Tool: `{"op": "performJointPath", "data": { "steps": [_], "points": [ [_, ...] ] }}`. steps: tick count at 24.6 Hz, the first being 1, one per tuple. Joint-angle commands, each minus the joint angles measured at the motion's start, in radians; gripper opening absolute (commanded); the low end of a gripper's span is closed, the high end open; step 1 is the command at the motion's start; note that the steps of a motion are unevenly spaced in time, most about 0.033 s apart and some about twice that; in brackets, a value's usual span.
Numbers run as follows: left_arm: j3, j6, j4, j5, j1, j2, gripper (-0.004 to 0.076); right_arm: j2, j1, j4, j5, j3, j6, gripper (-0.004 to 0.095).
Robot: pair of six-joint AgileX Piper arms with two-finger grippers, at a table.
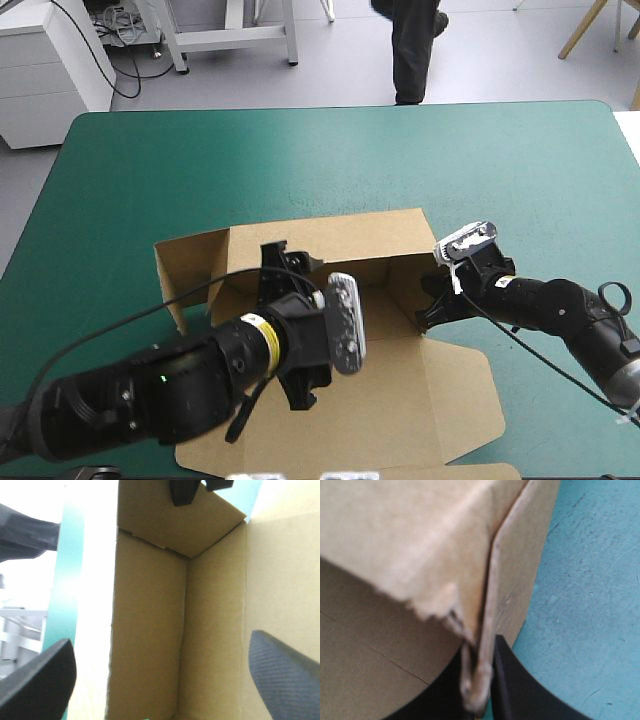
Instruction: Fold the box
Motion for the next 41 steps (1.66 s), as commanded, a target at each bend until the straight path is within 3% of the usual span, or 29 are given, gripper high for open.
{"op": "performJointPath", "data": {
  "steps": [1, 8, 10, 14, 15, 20, 25, 30, 35, 41],
  "points": [
    [-0.173, 0.061, -0.152, 0.047, 0.115, -0.03, 0.0654, -0.014, 0.002, 0.037, -0.013, -0.025, -0.004, -0.0019],
    [-0.364, 0.075, -0.296, 0.126, 0.442, -0.03, 0.0426, -0.014, 0.002, 0.035, -0.019, -0.025, -0.004, -0.0019],
    [-0.366, 0.075, -0.277, 0.126, 0.513, -0.03, 0.0314, -0.014, 0.002, 0.028, -0.02, -0.025, -0.004, -0.0019],
    [-0.366, 0.075, -0.273, 0.122, 0.62, -0.03, 0.0011, -0.014, 0.002, 0.028, -0.021, -0.025, -0.004, -0.0019],
    [-0.366, 0.075, -0.27, 0.122, 0.644, -0.03, -0.0006, -0.014, 0.002, 0.025, -0.021, -0.025, -0.004, -0.0019],
    [-0.366, 0.078, -0.317, 0.133, 0.806, -0.041, -0.0006, -0.014, 0.002, -0.001, -0.021, -0.027, 0.004, -0.0019],
    [-0.322, 0.198, -0.579, 0.075, 1.077, -0.047, -0.0006, -0.026, 0.002, -0.07, -0.021, -0.072, 0.05, -0.0019],
    [-0.113, 0.223, -0.697, -0.068, 1.362, -0.088, -0.0006, -0.053, 0.002, -0.376, 0.015, -0.159, 0.343, -0.002],
    [0.055, 0.23, -0.754, -0.109, 1.501, -0.185, -0.0006, -0.025, 0.002, -0.456, 0.265, -0.376, 0.555, -0.0019],
    [0.064, 0.23, -0.763, -0.134, 1.509, -0.21, -0.0006, 0.126, 0.002, -0.497, 0.526, -0.581, 0.599, -0.0019]
  ]
}}
